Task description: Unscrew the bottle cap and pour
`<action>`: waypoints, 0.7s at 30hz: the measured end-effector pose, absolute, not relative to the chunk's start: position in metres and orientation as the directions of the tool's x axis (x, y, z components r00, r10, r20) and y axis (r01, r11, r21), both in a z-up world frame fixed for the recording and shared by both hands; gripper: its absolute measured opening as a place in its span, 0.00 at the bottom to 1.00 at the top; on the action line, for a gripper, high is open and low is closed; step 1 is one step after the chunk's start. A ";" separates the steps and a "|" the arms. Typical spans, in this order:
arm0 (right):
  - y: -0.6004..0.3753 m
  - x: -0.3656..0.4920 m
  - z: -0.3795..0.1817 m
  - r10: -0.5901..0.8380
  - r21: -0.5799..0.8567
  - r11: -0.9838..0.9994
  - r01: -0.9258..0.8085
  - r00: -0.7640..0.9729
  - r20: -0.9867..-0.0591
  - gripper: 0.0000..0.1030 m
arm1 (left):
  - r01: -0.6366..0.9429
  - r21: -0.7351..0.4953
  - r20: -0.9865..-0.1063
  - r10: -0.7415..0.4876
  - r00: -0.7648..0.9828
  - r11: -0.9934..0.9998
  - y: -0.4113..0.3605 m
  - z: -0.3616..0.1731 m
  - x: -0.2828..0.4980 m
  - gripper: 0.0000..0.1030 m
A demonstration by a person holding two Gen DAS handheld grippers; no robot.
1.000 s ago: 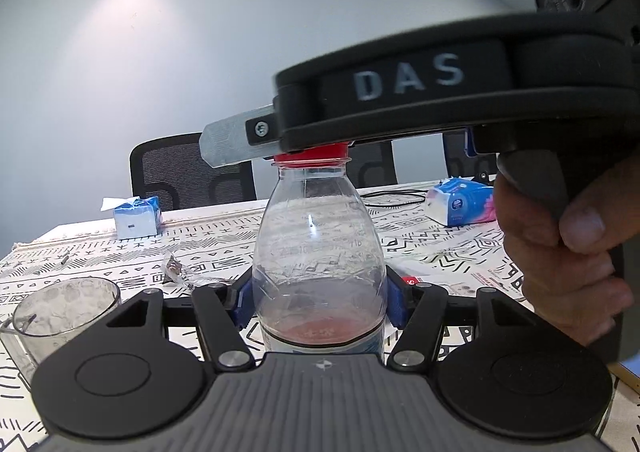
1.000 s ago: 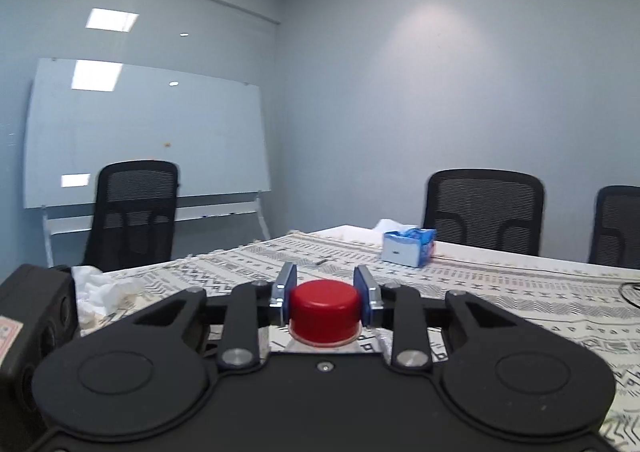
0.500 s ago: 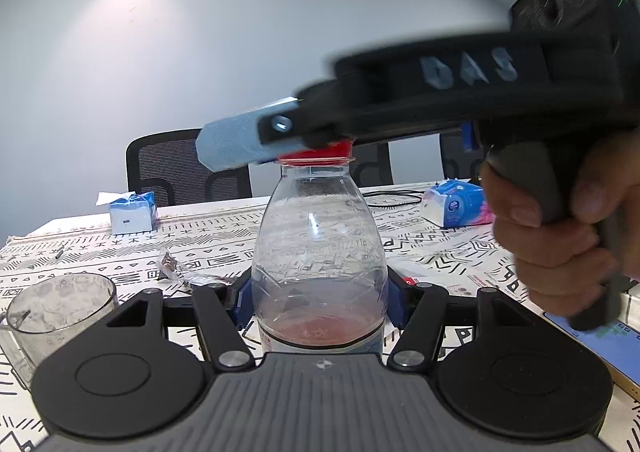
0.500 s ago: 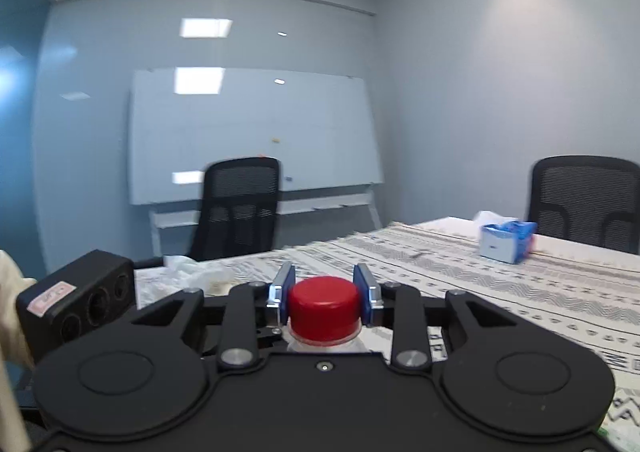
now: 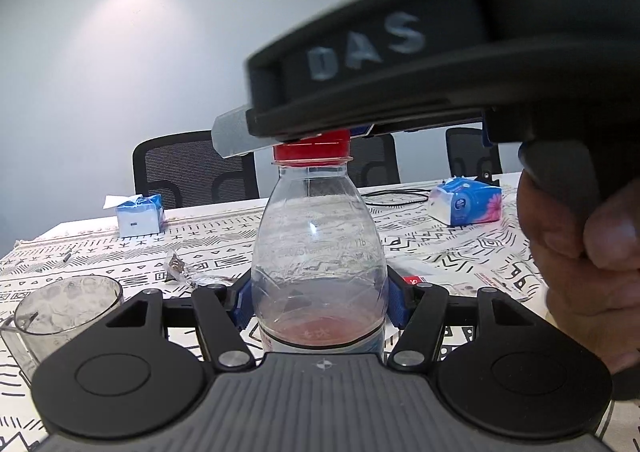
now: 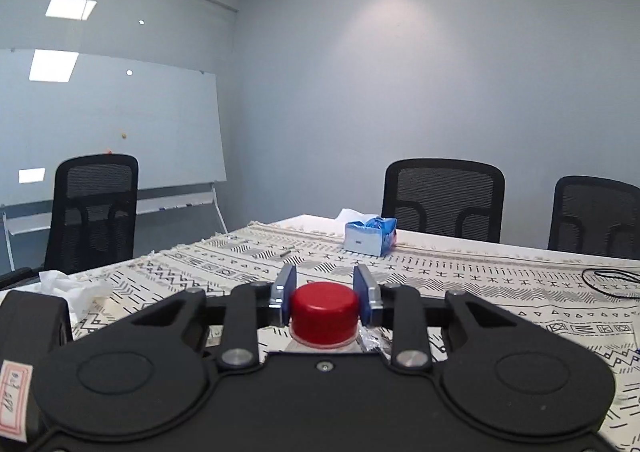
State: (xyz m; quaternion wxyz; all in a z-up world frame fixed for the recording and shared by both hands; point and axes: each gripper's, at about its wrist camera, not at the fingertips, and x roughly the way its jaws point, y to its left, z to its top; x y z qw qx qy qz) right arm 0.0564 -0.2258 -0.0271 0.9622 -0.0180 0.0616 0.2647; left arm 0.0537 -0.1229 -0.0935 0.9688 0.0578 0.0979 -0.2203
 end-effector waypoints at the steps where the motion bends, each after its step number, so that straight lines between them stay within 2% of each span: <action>1: -0.232 0.058 -0.029 0.543 0.006 0.838 -0.546 0.832 -0.114 0.32 | 0.439 0.070 -0.216 -0.416 0.884 0.896 -0.123 -0.093 0.054 0.56; 10: -0.267 0.090 -0.032 0.803 0.011 0.594 -0.805 0.591 -0.078 0.32 | 0.442 0.058 -0.220 -0.420 0.880 0.895 -0.121 -0.092 0.056 0.56; 15: -0.249 0.083 -0.019 0.709 0.029 0.700 -0.713 0.691 -0.141 0.34 | 0.434 0.077 -0.215 -0.410 0.886 0.897 -0.125 -0.093 0.054 0.56; 17: -0.237 0.077 -0.017 0.646 0.025 0.759 -0.650 0.748 -0.154 0.38 | 0.430 0.078 -0.216 -0.406 0.888 0.899 -0.125 -0.093 0.054 0.57; 18: -0.231 0.075 -0.017 0.612 0.022 0.786 -0.617 0.774 -0.160 0.37 | 0.429 0.069 -0.217 -0.406 0.888 0.901 -0.124 -0.093 0.056 0.57; 19: -0.226 0.072 -0.016 0.577 0.019 0.812 -0.583 0.799 -0.166 0.32 | 0.431 0.066 -0.217 -0.408 0.887 0.900 -0.123 -0.093 0.056 0.57; 21: -0.221 0.070 -0.016 0.548 0.029 0.834 -0.551 0.820 -0.167 0.32 | 0.432 0.069 -0.218 -0.409 0.886 0.899 -0.123 -0.093 0.055 0.57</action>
